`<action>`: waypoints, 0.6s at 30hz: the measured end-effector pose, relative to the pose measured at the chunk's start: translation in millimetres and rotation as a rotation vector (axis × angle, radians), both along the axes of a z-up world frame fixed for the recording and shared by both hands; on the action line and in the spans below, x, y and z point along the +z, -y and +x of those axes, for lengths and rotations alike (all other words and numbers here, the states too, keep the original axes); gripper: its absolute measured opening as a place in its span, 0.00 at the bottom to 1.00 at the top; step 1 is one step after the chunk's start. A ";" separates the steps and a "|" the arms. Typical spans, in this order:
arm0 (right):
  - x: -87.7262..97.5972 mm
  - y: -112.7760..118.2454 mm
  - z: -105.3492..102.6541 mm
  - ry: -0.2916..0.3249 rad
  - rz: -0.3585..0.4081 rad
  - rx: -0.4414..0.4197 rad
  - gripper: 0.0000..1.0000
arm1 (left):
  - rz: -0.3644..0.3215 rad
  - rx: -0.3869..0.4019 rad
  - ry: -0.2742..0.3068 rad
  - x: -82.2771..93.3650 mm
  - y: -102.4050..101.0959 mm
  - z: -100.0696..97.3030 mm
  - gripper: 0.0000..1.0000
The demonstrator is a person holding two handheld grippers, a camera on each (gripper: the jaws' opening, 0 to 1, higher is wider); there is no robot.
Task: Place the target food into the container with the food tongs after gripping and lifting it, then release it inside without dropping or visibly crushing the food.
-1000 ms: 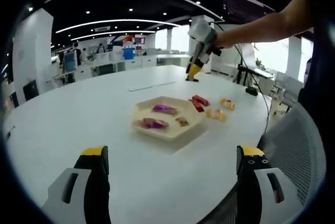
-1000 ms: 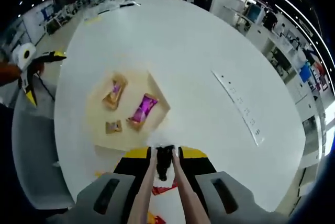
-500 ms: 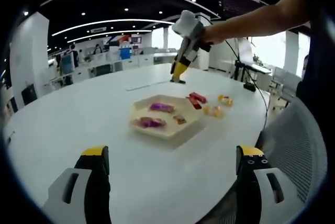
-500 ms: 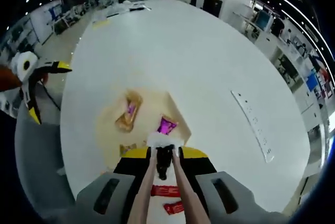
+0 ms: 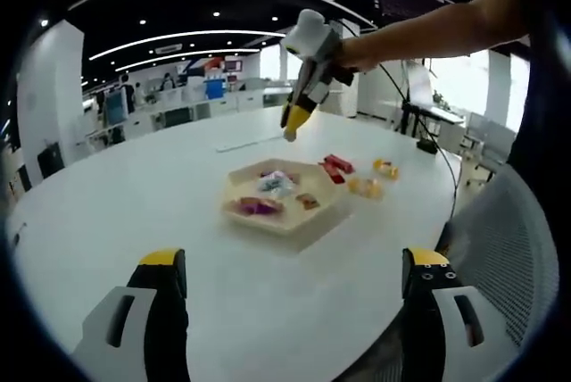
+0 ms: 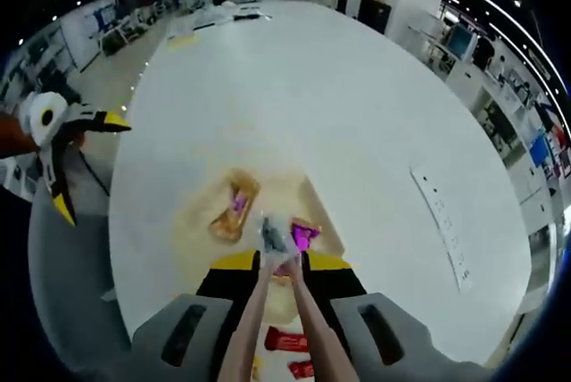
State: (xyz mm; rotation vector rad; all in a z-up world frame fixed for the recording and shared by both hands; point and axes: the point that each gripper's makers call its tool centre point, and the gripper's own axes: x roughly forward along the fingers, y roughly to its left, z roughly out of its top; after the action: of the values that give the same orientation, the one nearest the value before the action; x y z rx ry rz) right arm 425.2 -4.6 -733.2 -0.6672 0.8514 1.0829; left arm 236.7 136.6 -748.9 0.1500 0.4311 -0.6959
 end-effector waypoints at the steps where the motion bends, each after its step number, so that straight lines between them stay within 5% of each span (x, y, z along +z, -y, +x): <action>1: -0.3 -0.7 -0.4 0.002 0.000 0.003 0.18 | 0.001 0.000 0.000 -0.5 -0.3 0.1 0.98; 18: 2.5 19.6 2.5 -0.002 -0.001 -0.020 0.21 | -0.003 0.003 0.000 -0.3 -0.9 1.2 0.98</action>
State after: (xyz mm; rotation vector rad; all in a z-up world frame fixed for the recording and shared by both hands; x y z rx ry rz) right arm 427.7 -24.2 -730.7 -0.6578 0.8589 1.0654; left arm 237.9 137.6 -749.2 0.1466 0.4302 -0.6931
